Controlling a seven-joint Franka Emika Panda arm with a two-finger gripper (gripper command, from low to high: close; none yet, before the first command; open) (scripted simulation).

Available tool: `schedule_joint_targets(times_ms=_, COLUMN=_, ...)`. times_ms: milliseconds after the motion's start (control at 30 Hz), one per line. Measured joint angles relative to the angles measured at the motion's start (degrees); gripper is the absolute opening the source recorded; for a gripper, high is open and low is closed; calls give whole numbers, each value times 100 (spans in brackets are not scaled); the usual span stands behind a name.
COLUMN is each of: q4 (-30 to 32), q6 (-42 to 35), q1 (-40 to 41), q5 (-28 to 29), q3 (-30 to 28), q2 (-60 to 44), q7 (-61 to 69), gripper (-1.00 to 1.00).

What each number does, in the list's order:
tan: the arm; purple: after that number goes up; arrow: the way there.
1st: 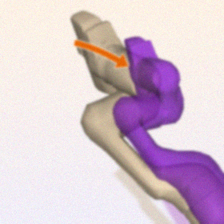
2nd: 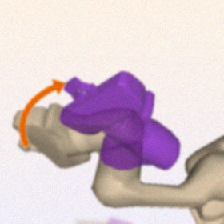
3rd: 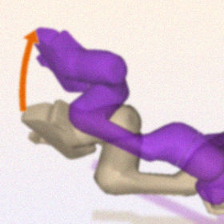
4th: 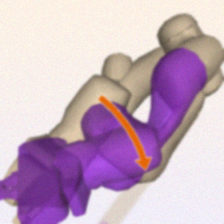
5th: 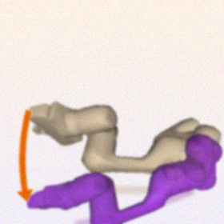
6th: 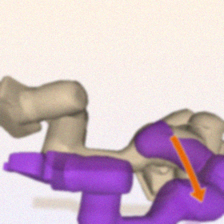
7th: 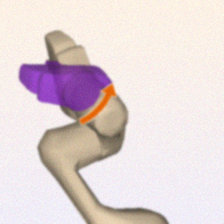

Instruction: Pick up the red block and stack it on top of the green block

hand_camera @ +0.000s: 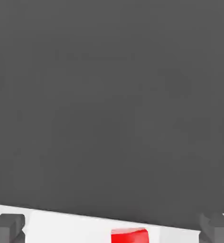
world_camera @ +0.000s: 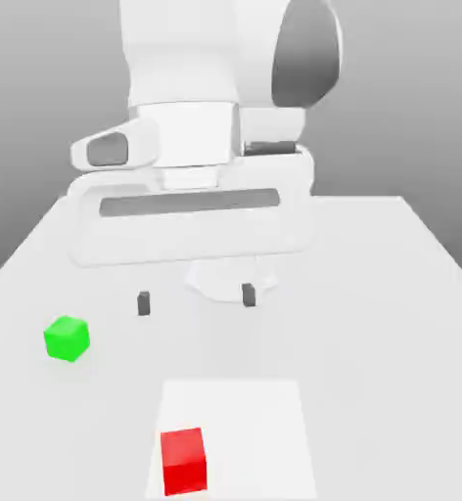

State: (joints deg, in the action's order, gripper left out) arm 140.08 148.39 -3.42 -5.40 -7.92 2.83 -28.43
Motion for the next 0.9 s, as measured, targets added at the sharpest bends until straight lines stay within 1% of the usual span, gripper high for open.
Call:
schedule_joint_targets(times_ms=200, q4=245, q6=493, q1=99, q5=110, q3=-56, q2=-1220, q7=314, gripper=0)
schedule_joint_targets(times_ms=367, q4=150, q6=1275, q1=285, q5=-110, q3=158, q2=-2253, q7=543, gripper=0)
schedule_joint_targets(times_ms=400, q4=127, q6=1402, q1=325, q5=-155, q3=206, q2=-2407, q7=577, gripper=-100)
schedule_joint_targets(times_ms=633, q4=125, q6=1405, q1=333, q5=-149, q3=214, q2=-2417, q7=572, gripper=-100)
schedule_joint_targets(times_ms=800, q4=286, q6=671, q1=237, q5=168, q3=13, q2=-1516, q7=368, gripper=-100)
schedule_joint_targets(times_ms=900, q4=685, q6=512, q1=627, q5=612, q3=-482, q2=-922, q7=635, gripper=-100)
